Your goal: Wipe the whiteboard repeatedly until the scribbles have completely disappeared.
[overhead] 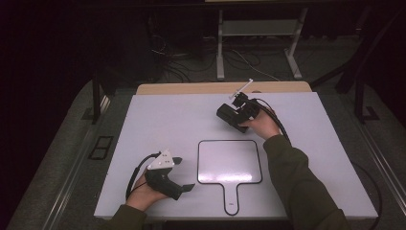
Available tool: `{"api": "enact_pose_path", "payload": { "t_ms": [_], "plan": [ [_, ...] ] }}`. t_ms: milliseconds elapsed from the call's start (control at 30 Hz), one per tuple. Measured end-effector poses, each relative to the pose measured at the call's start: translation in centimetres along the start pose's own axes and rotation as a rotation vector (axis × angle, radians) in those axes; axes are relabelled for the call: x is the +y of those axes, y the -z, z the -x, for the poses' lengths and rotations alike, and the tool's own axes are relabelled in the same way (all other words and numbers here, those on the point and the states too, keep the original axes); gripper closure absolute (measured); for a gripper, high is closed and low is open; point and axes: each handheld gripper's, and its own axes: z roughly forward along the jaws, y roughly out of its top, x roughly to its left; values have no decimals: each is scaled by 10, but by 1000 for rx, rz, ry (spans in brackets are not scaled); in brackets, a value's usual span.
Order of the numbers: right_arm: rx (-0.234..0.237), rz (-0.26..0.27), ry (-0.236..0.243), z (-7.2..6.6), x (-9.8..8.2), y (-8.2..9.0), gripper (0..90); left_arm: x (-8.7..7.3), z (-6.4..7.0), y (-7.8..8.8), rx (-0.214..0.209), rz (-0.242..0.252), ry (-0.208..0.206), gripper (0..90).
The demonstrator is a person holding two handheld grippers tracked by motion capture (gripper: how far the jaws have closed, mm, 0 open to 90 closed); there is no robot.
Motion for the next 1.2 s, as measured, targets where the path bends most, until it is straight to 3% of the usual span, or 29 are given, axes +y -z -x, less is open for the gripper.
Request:
{"api": "enact_pose_path", "payload": {
  "t_ms": [300, 633, 1000, 1200],
  "plan": [
    [-1, -24, -28, 9, 9, -26, 384, 0, 0, 1, -1, 4, 4, 0],
    [-25, -50, 12, 9, 12, -46, 383, -1, 0, 2, -2, 4, 5, 0],
    [-31, -65, 22, 11, 10, -51, 381, -1, -1, 2, -2, 4, 5, 0],
    [-2, -30, -12, 12, 10, -48, 356, -1, 0, 2, -4, 4, 8, 0]
  ]
}}
